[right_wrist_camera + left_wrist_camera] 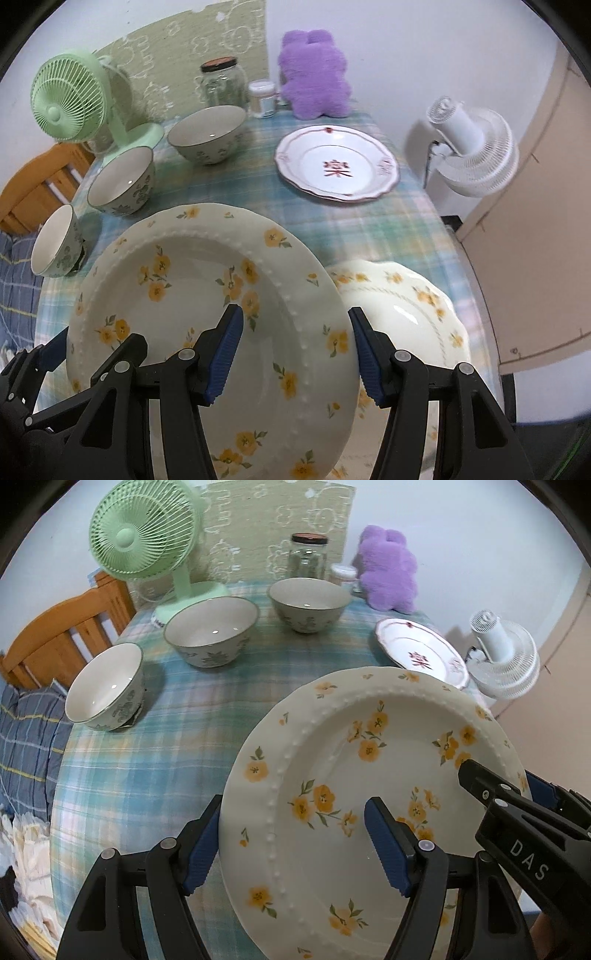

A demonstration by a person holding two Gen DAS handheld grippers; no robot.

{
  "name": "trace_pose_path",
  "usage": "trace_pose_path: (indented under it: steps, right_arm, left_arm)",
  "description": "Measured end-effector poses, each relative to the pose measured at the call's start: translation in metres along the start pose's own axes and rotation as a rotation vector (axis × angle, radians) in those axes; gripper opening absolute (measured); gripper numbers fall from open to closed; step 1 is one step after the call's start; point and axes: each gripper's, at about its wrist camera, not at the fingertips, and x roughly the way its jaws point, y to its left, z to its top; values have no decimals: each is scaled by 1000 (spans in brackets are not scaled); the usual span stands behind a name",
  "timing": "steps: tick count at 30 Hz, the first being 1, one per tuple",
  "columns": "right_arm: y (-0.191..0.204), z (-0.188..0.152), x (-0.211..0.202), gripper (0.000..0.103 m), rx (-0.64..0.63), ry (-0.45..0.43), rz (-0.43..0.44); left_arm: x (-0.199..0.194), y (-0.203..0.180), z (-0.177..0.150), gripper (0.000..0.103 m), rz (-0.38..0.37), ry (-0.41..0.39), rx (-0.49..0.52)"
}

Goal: Organize plates and bowls
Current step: 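Lift the deep plate with both grippers and carry it over the cream plate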

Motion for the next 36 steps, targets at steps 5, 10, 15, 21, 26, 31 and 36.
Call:
trace_pose_path:
  steps: [5,10,15,21,26,31,36]
  right_arm:
    - [-18,-11,-10,61,28,-2,-19]
    - [-39,-19,-12,61,42,4,-26]
    - [-64,-19,-9,61,32,22,-11]
    - [-92,-16,0,61,17,43,5]
    - [-112,-12,9,61,-1,57,6]
    - [-130,-9,22,61,-23,77,4]
    - [-147,-6,33,61,-39,96,6]
  left_arm:
    - [-3,-17,-7,75,-12,6,21]
    - [-3,-40,-13,75,-7,10,39]
    - [2,-62,-15,75,7,29,23]
    - [8,-87,-16,75,14,47,-7]
    - [17,-108,-18,75,17,60,-22]
    - [30,-124,-21,75,6,77,-58]
    - [42,-138,-25,75,-3,91,-91]
